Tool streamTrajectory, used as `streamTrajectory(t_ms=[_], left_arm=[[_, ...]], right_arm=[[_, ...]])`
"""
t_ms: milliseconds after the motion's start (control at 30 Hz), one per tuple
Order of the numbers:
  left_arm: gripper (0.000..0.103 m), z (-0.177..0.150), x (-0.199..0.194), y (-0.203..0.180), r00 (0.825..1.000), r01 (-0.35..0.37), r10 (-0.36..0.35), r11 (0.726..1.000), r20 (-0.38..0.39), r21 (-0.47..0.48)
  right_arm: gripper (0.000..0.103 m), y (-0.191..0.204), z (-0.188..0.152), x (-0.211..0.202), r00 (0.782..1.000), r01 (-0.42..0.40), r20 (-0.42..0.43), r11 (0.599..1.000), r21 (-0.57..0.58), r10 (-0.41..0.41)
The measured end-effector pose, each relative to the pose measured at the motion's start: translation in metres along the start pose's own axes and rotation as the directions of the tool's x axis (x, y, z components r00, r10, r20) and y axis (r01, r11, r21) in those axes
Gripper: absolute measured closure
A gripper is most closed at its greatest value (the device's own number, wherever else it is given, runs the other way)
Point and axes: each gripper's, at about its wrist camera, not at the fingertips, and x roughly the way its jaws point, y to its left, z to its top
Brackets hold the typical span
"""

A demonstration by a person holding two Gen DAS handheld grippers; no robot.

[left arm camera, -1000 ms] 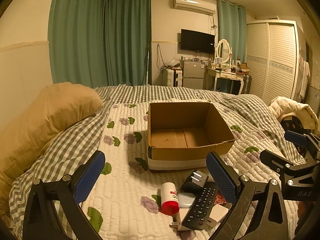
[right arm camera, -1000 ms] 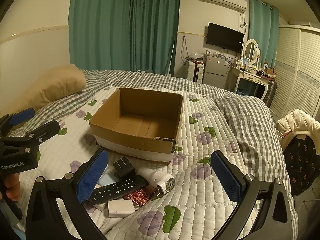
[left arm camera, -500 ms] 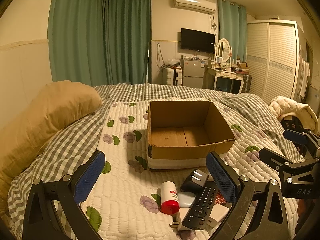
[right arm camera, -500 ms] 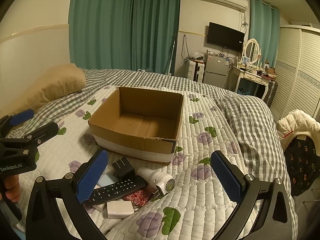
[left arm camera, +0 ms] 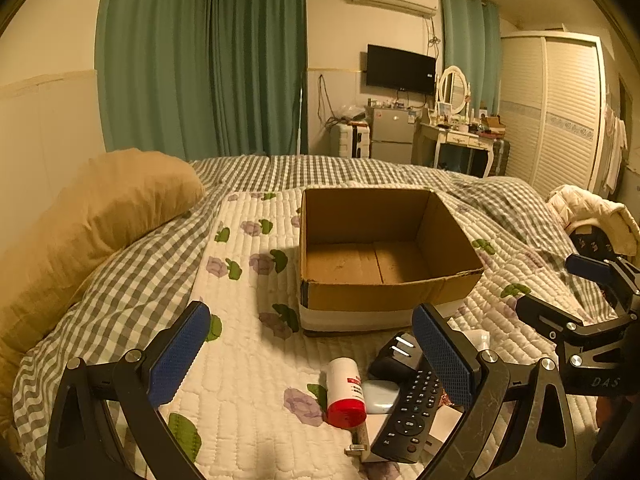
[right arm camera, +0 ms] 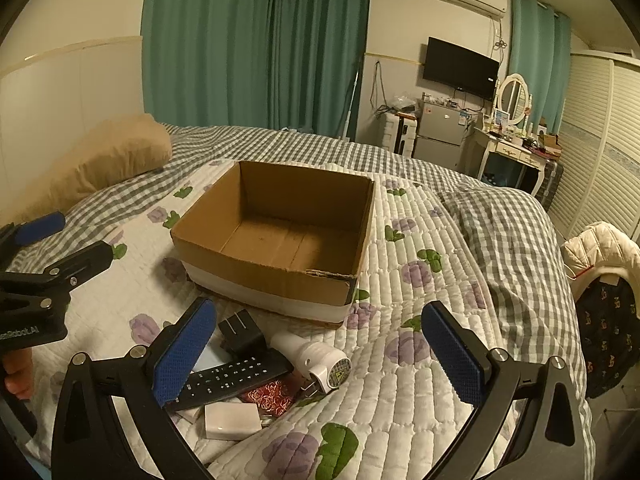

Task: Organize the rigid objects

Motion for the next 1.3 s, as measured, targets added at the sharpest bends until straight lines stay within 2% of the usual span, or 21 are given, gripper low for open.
streamTrajectory(t_ms=[167,267,333,433,500,600,667,700,767,800,833,933,1033,1133,1200,1300], left_arm=[[0.001,-0.016,0.034,-0.003,0.994,0.004,-0.003,1.0,-0.113,0.011],[0.002,-0.032,0.064,-0.005,0.974,0.01,-0.006,1.0,-0.229,0.015],[0.002,-0.04,0.077,-0.009,0.961,0.006,0.003,0.999,-0.278,0.033],[0.012,-0.052,0.098,-0.014,0.929,0.025,-0.008,0.999,-0.37,0.04],[0.012,-0.058,0.109,-0.016,0.913,0.022,-0.001,0.999,-0.407,0.048],[0.014,-0.063,0.119,-0.026,0.902,0.021,0.024,0.995,-0.43,0.099],[0.022,-0.069,0.129,-0.034,0.884,0.041,0.026,0.99,-0.466,0.134],[0.03,-0.069,0.131,-0.036,0.88,0.054,0.016,0.989,-0.474,0.135],[0.05,-0.069,0.132,-0.035,0.87,0.112,-0.055,0.99,-0.49,0.089],[0.066,-0.068,0.132,-0.032,0.866,0.123,-0.073,0.99,-0.494,0.068],[0.066,-0.067,0.131,-0.029,0.863,0.129,-0.089,0.99,-0.497,0.047],[0.066,-0.065,0.123,-0.019,0.867,0.137,-0.118,0.991,-0.485,0.003],[0.067,-0.048,0.102,-0.006,0.899,0.117,-0.109,0.993,-0.424,-0.006],[0.067,-0.032,0.087,0.009,0.923,0.106,-0.101,0.994,-0.371,-0.006],[0.067,-0.029,0.085,0.019,0.932,0.087,-0.081,0.996,-0.354,0.0],[0.067,-0.03,0.091,0.028,0.929,0.076,-0.073,0.997,-0.364,-0.005]], right_arm=[[0.0,0.005,-0.005,0.022,0.998,-0.019,-0.055,1.0,-0.013,0.019],[0.0,0.005,-0.012,0.038,0.993,-0.039,-0.107,0.999,-0.005,0.039],[0.0,0.004,-0.016,0.046,0.989,-0.054,-0.135,0.999,0.003,0.054],[0.0,0.004,-0.02,0.055,0.983,-0.072,-0.167,0.997,0.018,0.074],[0.0,0.006,-0.023,0.061,0.979,-0.077,-0.19,0.997,0.013,0.078],[0.0,0.01,-0.024,0.07,0.97,-0.085,-0.23,0.996,0.003,0.083],[0.004,0.012,-0.024,0.075,0.963,-0.097,-0.253,0.995,-0.002,0.094],[0.006,0.013,-0.024,0.078,0.959,-0.106,-0.266,0.994,-0.004,0.101],[0.009,0.015,-0.023,0.084,0.948,-0.13,-0.294,0.992,-0.004,0.123],[0.01,0.015,-0.022,0.087,0.942,-0.141,-0.307,0.99,-0.003,0.133],[0.011,0.015,-0.021,0.089,0.939,-0.148,-0.313,0.989,-0.003,0.14],[0.016,0.02,-0.016,0.096,0.929,-0.173,-0.335,0.985,-0.023,0.156],[0.021,0.032,-0.01,0.105,0.92,-0.203,-0.354,0.978,-0.057,0.17],[0.028,0.05,-0.009,0.121,0.902,-0.238,-0.393,0.965,-0.107,0.179],[0.031,0.062,-0.011,0.133,0.887,-0.258,-0.425,0.957,-0.13,0.182],[0.04,0.076,-0.015,0.156,0.867,-0.265,-0.47,0.951,-0.156,0.164]])
